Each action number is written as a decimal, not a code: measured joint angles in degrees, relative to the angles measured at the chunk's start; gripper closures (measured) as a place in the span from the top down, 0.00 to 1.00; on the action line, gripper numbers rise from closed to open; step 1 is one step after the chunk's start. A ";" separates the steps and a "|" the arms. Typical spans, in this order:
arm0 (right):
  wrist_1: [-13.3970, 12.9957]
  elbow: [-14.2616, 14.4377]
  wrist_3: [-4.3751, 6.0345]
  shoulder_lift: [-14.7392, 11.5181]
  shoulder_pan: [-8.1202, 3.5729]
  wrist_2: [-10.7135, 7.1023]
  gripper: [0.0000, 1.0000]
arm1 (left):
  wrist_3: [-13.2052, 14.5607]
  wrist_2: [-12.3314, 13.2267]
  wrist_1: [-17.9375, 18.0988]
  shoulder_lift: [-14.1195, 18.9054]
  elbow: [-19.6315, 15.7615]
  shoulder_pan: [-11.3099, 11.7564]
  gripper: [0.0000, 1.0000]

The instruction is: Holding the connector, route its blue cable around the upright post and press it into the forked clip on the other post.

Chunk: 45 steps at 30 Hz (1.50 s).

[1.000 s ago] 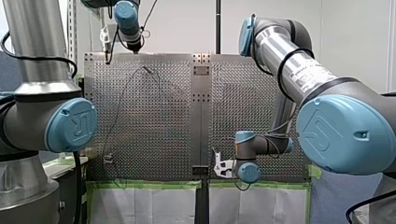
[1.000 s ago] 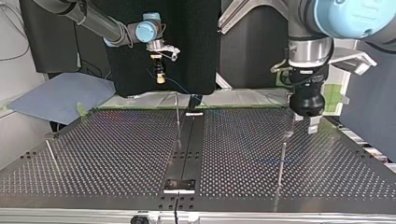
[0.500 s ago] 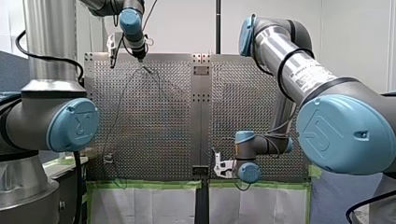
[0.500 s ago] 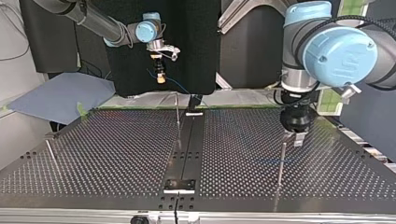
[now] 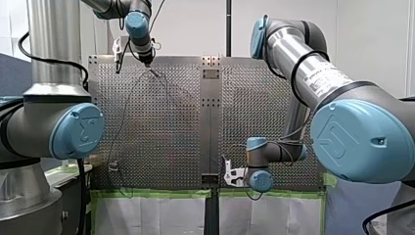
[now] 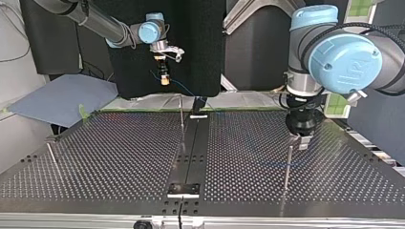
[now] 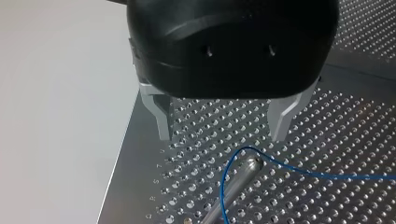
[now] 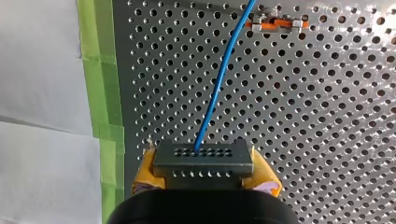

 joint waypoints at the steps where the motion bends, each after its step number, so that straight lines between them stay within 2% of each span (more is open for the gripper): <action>1: 0.00 0.00 0.03 0.00 -0.01 -0.03 0.00 | 0.00 0.02 0.00 0.00 0.00 0.00 1.00; 14: 0.06 0.00 0.13 0.00 -0.16 -0.11 0.00 | -0.02 -0.43 -0.93 -0.01 -0.01 0.00 1.00; 26: 0.14 0.00 0.13 -0.01 -0.19 -0.22 0.00 | 1.33 -5.89 -3.38 0.00 -0.05 -0.01 1.00; 30: 0.14 0.01 0.13 -0.01 -0.20 -0.30 0.00 | 1.38 -6.68 -3.56 -0.01 -0.04 -0.03 1.00; 36: 0.14 0.01 0.13 -0.01 -0.20 -0.36 0.00 | 1.76 -6.62 -3.21 0.02 -0.02 -0.22 1.00; 45: 0.16 0.00 0.16 -0.03 -0.20 -0.37 0.00 | 5.68 -3.34 0.54 0.04 0.00 -1.39 1.00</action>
